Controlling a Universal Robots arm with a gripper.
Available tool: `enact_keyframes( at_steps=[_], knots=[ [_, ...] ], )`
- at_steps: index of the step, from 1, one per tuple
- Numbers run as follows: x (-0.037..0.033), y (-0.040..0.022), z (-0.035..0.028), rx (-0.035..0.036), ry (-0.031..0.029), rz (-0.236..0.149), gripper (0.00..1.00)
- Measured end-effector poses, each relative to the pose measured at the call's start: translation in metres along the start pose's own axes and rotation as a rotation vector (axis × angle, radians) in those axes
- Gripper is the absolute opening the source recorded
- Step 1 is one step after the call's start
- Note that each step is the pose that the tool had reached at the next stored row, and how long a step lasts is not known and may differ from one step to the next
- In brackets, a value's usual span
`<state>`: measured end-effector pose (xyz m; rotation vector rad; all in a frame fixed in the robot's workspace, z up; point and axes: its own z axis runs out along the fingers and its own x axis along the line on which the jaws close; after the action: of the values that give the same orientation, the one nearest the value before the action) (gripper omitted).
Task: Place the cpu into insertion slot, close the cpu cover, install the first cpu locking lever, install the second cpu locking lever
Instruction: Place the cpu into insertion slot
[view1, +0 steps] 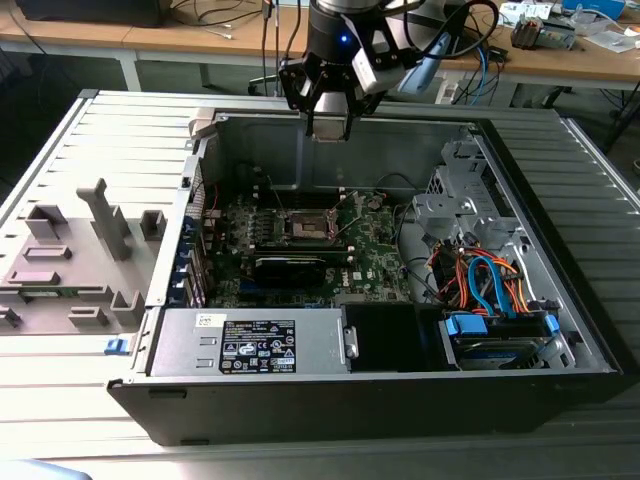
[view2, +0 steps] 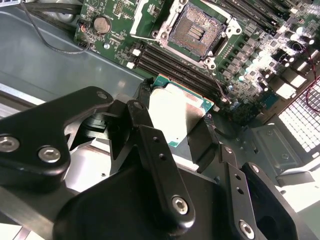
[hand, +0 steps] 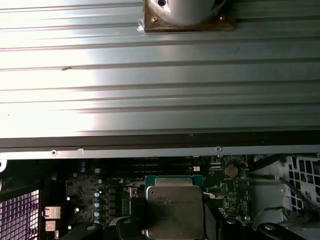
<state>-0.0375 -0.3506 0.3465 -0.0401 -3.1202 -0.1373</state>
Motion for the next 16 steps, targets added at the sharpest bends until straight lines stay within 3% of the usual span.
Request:
enact_keyframes(
  at_steps=[16],
  knots=[
    [-0.0001, -0.002, 0.005, 0.0001, 0.0001, 0.0, 0.55]
  ],
)
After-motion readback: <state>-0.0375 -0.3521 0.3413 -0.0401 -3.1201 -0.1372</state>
